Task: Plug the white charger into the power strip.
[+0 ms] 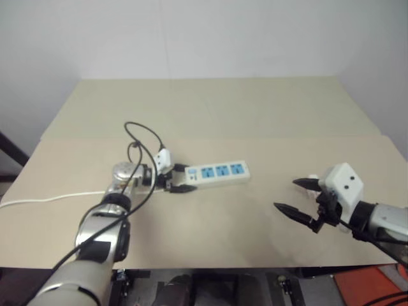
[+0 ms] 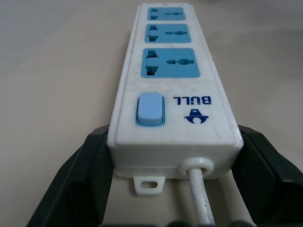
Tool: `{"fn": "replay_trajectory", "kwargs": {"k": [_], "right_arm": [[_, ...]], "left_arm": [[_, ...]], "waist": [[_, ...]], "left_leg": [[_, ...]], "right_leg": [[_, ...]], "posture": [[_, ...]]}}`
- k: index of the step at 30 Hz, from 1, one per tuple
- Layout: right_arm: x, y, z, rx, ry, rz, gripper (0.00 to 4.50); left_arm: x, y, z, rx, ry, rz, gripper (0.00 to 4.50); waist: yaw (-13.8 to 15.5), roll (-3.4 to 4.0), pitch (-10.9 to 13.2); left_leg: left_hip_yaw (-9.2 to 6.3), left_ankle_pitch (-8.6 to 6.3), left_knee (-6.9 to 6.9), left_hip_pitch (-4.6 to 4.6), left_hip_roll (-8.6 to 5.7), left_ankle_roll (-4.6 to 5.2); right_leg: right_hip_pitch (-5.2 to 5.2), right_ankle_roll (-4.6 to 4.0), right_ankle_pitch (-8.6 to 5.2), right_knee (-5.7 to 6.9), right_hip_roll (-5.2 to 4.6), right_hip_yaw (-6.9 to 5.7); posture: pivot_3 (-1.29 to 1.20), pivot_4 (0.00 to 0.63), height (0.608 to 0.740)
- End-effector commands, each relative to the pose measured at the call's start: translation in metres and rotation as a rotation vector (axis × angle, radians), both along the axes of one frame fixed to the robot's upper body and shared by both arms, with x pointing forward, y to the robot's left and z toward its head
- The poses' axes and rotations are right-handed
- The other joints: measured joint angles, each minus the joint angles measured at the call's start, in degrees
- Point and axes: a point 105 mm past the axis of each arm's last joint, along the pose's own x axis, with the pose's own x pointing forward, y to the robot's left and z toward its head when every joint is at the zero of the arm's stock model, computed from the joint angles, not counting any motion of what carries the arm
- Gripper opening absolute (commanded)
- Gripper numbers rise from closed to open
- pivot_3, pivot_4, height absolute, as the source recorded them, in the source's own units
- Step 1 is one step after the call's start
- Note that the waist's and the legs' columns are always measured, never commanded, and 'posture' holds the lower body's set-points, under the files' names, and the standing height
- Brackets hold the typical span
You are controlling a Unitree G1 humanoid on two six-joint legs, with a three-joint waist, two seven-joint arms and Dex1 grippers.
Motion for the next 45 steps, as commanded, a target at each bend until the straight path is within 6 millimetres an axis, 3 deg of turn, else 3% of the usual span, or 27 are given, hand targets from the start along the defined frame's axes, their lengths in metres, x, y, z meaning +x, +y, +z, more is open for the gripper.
{"fn": "replay_trajectory", "kwargs": {"k": [1,4,8,14,23,45], "right_arm": [[0.005,0.003,0.007,0.006,-0.047,0.01,4.5],[0.008,0.004,0.007,0.005,-0.049,0.021,4.5],[0.009,0.003,0.008,0.005,-0.05,0.021,4.5],[0.007,0.0,0.008,0.0,-0.05,0.015,4.5],[0.006,-0.004,0.011,-0.009,-0.063,0.014,4.5],[0.005,-0.009,0.021,-0.024,-0.071,0.039,4.5]], "left_arm": [[-0.003,-0.003,0.009,-0.031,-0.06,-0.022,3.28],[-0.002,-0.005,0.008,-0.073,-0.039,0.007,3.28],[-0.006,-0.009,0.014,-0.185,-0.065,-0.004,4.49],[-0.015,-0.004,0.011,-0.208,-0.058,-0.047,4.49],[-0.011,0.003,0.013,-0.259,-0.058,0.005,4.49],[-0.018,-0.007,-0.012,-0.228,-0.023,0.014,4.49]], "waist": [[0.04,0.01,0.0],[0.09,0.01,-0.01],[0.21,0.01,-0.01],[0.08,0.02,-0.01],[0.11,0.02,-0.01],[0.13,0.03,-0.1]], "left_leg": [[0.0,0.0,0.0,0.03,0.0,0.0],[0.0,-0.03,-0.01,0.04,0.0,0.06],[-0.02,-0.02,0.0,0.02,0.0,0.03],[-0.02,0.02,0.01,0.02,0.0,-0.03],[-0.02,-0.02,0.0,0.04,0.0,0.04],[-0.02,-0.05,0.0,0.1,0.0,0.09]], "right_leg": [[0.02,0.0,0.0,0.0,0.0,0.01],[0.02,0.0,0.0,0.0,0.0,0.02],[0.02,0.0,0.0,-0.02,-0.01,0.0],[0.01,0.0,0.0,-0.02,0.0,0.01],[0.01,0.0,0.0,-0.01,0.0,0.01],[0.08,0.0,0.0,-0.02,-0.01,0.02]], "posture": [[0.0,0.15,0.74],[0.0,0.15,0.74],[0.0,0.15,0.74],[0.0,0.15,0.74],[0.0,0.15,0.74],[0.0,0.15,0.74]]}}
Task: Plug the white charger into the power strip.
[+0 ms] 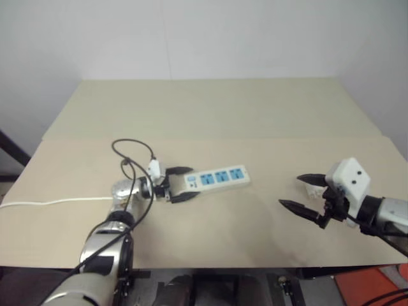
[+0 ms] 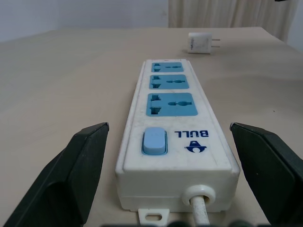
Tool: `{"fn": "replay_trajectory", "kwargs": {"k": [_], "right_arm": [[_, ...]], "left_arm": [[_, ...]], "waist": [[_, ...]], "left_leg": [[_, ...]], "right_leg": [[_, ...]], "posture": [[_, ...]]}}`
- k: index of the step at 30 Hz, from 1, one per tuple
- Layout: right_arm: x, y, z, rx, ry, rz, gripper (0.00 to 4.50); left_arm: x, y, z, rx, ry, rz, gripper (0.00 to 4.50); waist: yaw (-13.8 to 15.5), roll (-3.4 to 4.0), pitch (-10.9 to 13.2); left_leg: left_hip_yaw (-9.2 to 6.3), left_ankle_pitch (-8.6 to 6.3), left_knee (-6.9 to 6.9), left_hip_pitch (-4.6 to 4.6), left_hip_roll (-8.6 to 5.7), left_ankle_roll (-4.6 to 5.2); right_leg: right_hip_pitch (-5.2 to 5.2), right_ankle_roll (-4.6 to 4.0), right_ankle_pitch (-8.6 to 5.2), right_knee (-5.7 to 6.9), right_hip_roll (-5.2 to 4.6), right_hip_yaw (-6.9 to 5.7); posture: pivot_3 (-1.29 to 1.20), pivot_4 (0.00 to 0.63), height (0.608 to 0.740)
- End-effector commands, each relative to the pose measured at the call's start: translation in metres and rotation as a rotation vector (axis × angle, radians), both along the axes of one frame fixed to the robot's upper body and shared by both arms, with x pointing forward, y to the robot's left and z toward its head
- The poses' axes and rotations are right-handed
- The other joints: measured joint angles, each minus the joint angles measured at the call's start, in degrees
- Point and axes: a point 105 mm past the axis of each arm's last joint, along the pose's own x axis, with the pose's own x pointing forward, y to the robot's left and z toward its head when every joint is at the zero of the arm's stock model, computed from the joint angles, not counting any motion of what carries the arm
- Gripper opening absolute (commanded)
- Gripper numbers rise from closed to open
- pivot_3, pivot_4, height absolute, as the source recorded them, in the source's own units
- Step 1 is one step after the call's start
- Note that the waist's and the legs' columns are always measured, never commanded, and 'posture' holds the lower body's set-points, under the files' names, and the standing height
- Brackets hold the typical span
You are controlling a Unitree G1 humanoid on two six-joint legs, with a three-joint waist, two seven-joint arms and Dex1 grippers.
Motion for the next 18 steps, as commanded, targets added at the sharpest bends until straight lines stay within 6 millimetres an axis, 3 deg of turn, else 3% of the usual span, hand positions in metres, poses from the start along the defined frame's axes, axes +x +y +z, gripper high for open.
{"fn": "replay_trajectory", "kwargs": {"k": [1,9,18], "right_arm": [[0.001,0.001,0.014,-0.013,-0.061,0.012,4.5],[-0.001,0.0,0.014,-0.01,-0.064,0.007,4.5],[0.0,0.0,0.017,0.007,-0.075,0.007,4.5]], "left_arm": [[-0.004,-0.004,-0.009,0.055,0.014,-0.035,4.49],[-0.002,-0.009,0.006,0.015,-0.029,-0.071,4.49],[0.0,-0.008,-0.001,0.038,-0.057,-0.01,4.49]], "waist": [[0.0,0.0,-0.03],[0.06,0.02,-0.13],[0.18,0.02,-0.13]], "left_leg": [[0.0,0.0,0.0,0.0,0.0,0.0],[0.0,0.0,0.0,0.0,0.0,0.01],[0.0,-0.01,0.0,0.0,0.0,0.02]], "right_leg": [[0.0,0.0,0.0,0.0,0.0,0.0],[0.01,0.0,0.0,0.0,0.0,-0.01],[0.01,0.0,0.0,-0.01,0.0,-0.01]], "posture": [[0.0,0.15,0.74],[0.0,0.15,0.74],[0.0,0.15,0.74]]}}
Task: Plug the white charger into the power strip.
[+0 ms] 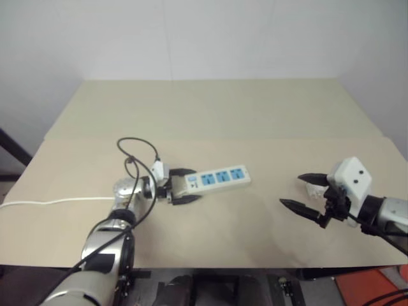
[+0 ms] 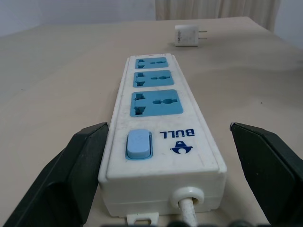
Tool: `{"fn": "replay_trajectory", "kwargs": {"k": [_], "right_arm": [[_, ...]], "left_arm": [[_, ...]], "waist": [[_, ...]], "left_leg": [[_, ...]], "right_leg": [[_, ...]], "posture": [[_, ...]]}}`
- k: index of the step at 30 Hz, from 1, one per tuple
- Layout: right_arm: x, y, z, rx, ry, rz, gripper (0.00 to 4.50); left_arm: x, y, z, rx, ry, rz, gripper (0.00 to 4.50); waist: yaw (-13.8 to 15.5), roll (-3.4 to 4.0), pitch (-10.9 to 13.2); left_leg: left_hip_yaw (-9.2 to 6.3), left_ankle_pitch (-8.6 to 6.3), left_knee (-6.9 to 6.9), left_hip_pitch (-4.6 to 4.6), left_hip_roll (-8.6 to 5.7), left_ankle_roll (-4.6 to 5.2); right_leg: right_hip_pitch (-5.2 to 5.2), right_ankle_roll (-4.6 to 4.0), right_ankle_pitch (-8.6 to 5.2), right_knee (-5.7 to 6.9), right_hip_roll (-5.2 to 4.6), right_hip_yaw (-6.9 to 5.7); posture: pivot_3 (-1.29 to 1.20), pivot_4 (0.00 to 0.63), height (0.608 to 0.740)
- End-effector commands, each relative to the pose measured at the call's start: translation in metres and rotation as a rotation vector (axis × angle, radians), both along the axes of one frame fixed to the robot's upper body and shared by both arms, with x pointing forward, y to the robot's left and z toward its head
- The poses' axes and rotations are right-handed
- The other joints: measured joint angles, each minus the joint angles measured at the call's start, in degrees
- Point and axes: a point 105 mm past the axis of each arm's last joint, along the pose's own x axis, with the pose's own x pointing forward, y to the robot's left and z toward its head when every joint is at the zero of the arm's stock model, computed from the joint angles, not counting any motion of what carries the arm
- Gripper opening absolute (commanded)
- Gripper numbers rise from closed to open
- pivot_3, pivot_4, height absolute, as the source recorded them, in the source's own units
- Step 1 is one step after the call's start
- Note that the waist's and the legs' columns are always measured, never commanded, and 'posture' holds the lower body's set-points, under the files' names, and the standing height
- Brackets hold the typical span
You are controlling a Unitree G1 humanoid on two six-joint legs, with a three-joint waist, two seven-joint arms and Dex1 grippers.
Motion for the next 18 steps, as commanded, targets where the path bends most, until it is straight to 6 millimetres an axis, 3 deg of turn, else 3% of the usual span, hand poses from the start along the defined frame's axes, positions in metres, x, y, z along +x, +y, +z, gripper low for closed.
{"fn": "replay_trajectory", "kwargs": {"k": [1,6,10,11,18], "right_arm": [[0.0,0.001,0.015,-0.005,-0.073,0.009,4.5],[0.001,0.0,0.017,-0.004,-0.076,0.012,4.5],[0.001,0.0,0.017,-0.005,-0.078,0.014,4.5],[0.001,0.0,0.017,-0.008,-0.081,0.014,4.5],[0.001,0.001,0.017,-0.009,-0.083,0.018,4.5]], "left_arm": [[0.003,-0.003,-0.001,-0.006,-0.024,0.035,4.49],[0.002,-0.002,-0.007,0.002,-0.011,0.058,4.49],[0.0,-0.002,-0.012,0.035,-0.014,0.053,3.35],[0.0,-0.002,-0.013,0.036,-0.013,0.06,3.25],[0.001,-0.003,-0.014,0.026,0.005,0.072,3.26]], "waist": [[0.05,0.0,0.0],[0.1,0.0,0.0],[0.0,0.0,-0.01],[-0.01,0.01,-0.02],[-0.04,0.08,-0.09]], "left_leg": [[0.0,0.0,0.0,0.0,0.0,0.0],[0.0,0.0,0.0,0.0,0.0,0.0],[0.0,0.0,0.0,0.0,0.0,0.0],[0.0,0.0,0.0,0.01,0.0,0.0],[0.0,-0.05,-0.01,0.09,0.0,0.08]], "right_leg": [[0.0,0.0,0.0,0.0,0.0,0.0],[0.0,0.0,0.0,0.0,0.0,0.0],[0.0,0.0,0.0,0.0,0.0,0.01],[0.01,0.0,0.0,0.0,0.0,0.01],[0.06,0.01,0.0,0.01,0.0,0.01]], "posture": [[0.0,0.15,0.74],[0.0,0.15,0.74],[0.0,0.15,0.74],[0.0,0.15,0.74],[0.0,0.15,0.74]]}}
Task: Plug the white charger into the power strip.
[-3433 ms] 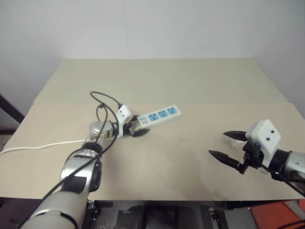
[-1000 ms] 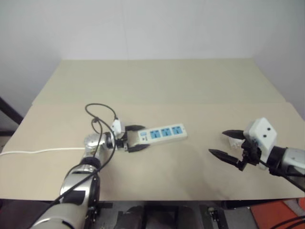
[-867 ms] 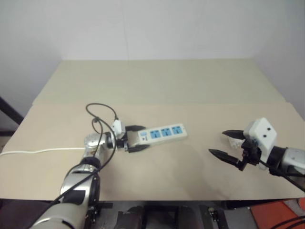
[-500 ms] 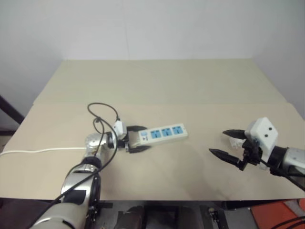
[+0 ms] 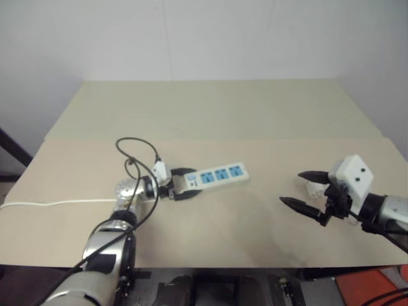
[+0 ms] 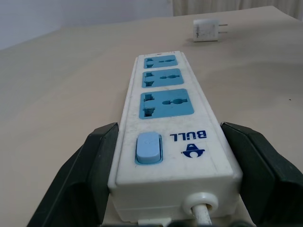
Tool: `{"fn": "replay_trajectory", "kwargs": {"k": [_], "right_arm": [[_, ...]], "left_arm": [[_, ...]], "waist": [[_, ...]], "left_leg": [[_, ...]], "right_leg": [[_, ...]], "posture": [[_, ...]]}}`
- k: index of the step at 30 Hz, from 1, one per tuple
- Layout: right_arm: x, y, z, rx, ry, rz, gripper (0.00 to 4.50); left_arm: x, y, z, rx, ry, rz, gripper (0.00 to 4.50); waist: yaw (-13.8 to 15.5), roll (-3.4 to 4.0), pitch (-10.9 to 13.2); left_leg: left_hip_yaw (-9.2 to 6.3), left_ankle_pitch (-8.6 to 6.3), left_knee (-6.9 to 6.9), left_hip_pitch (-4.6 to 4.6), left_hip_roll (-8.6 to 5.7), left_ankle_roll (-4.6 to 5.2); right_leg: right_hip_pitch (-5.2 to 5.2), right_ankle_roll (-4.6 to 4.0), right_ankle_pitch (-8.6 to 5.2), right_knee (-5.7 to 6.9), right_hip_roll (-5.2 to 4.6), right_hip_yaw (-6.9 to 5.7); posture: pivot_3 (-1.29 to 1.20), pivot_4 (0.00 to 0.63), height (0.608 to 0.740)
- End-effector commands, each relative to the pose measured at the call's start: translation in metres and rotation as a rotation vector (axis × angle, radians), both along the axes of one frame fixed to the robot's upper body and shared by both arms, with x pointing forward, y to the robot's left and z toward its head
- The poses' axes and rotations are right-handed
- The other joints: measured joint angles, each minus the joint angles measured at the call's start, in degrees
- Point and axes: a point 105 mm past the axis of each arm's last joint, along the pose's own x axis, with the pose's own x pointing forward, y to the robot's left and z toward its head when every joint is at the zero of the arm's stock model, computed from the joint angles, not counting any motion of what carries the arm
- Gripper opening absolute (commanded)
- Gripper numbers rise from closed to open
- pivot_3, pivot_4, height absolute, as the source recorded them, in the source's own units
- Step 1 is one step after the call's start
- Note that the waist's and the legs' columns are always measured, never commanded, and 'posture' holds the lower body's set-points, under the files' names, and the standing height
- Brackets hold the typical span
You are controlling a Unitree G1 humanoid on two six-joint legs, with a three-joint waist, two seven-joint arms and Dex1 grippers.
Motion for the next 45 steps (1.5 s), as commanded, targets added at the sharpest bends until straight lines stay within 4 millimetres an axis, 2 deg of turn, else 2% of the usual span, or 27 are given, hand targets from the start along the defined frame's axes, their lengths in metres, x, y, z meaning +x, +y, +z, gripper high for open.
{"fn": "replay_trajectory", "kwargs": {"k": [1,5,9,14,17,19,22,27,32,37,40,45], "right_arm": [[0.0,0.001,0.012,-0.014,-0.067,0.012,4.5],[0.001,0.0,0.011,-0.025,-0.051,-0.004,4.5],[0.005,-0.002,0.019,-0.052,-0.058,-0.03,4.5],[0.023,-0.021,0.039,-0.077,-0.015,-0.187,4.5],[0.03,-0.029,0.046,-0.198,0.015,-0.248,4.5],[0.034,-0.038,0.045,-0.256,0.139,-0.3,4.5],[0.046,-0.051,0.045,-0.193,0.353,-0.445,4.5],[0.063,-0.052,0.049,-0.15,0.506,-0.511,4.5],[0.078,-0.058,0.046,-0.153,0.631,-0.575,4.5],[0.098,-0.079,0.034,-0.176,0.69,-0.703,4.5],[0.108,-0.083,0.026,-0.194,0.712,-0.718,4.5],[0.12,-0.081,0.02,-0.161,0.741,-0.715,4.5]], "left_arm": [[-0.003,-0.001,-0.011,0.007,0.046,0.011,3.26],[-0.002,-0.003,-0.01,0.012,0.049,-0.001,3.26],[-0.004,-0.005,-0.008,0.044,0.052,-0.041,3.26],[-0.009,-0.009,-0.005,0.068,0.011,-0.104,3.26],[-0.011,-0.013,-0.003,0.06,-0.012,-0.13,3.26],[-0.015,-0.016,-0.004,0.061,-0.003,-0.172,3.26],[-0.016,-0.016,-0.005,0.074,0.015,-0.196,3.26],[-0.018,-0.019,-0.008,0.093,0.023,-0.211,3.26],[-0.018,-0.021,-0.007,0.107,0.017,-0.226,3.26],[-0.019,-0.02,-0.005,0.098,0.016,-0.237,3.26],[-0.02,-0.019,-0.007,0.104,0.026,-0.244,3.26],[-0.022,-0.019,-0.01,0.12,0.022,-0.25,3.26]], "waist": [[0.02,0.01,-0.01],[0.05,0.01,-0.02],[0.05,0.05,-0.04],[-0.02,0.05,-0.04],[0.26,0.06,-0.04],[0.24,0.09,-0.06],[-0.09,0.1,-0.06],[0.09,0.1,-0.06],[0.05,0.14,-0.08],[0.03,0.15,-0.09],[-0.06,0.2,-0.13],[-0.22,0.3,-0.19]], "left_leg": [[0.0,0.0,0.0,0.0,0.0,0.0],[0.0,0.0,0.0,0.02,0.0,0.0],[0.0,0.0,0.0,0.02,0.0,0.0],[0.0,-0.01,-0.01,-0.03,-0.01,0.01],[-0.03,0.01,0.0,-0.17,0.0,-0.01],[-0.05,0.06,-0.02,-0.31,0.0,-0.1],[0.0,0.03,0.03,-0.45,0.0,-0.06],[-0.04,-0.11,0.02,-0.54,0.01,0.15],[0.0,0.08,0.1,-0.76,-0.02,-0.17],[0.0,0.1,0.1,-0.83,-0.06,-0.2],[0.02,0.24,0.14,-1.06,-0.06,-0.43],[0.0,0.27,0.15,-1.14,-0.04,-0.47]], "right_leg": [[0.0,0.0,0.0,0.0,0.0,0.0],[0.03,0.0,0.0,0.0,0.0,0.0],[0.03,0.0,0.0,0.0,0.0,0.0],[0.0,0.0,0.0,-0.04,-0.01,0.0],[-0.1,-0.01,0.0,-0.05,-0.01,-0.05],[-0.23,-0.01,0.0,-0.07,-0.03,-0.08],[-0.26,-0.04,0.02,-0.19,-0.07,-0.05],[-0.29,-0.04,0.05,-0.24,-0.09,-0.08],[-0.58,0.02,0.09,-0.12,-0.13,-0.03],[-0.72,0.05,0.12,-0.06,-0.13,0.0],[-1.1,0.04,0.13,0.19,-0.13,0.06],[-1.17,0.01,0.16,0.24,-0.12,0.06]], "posture": [[0.0,0.15,0.74],[0.0,0.15,0.74],[0.0,0.15,0.74],[0.0,0.15,0.74],[0.0,0.15,0.74],[0.0,0.15,0.74],[0.0,0.15,0.74],[0.0,0.15,0.74],[0.0,0.15,0.74],[0.0,0.15,0.74],[0.0,0.15,0.74],[0.0,0.15,0.74]]}}
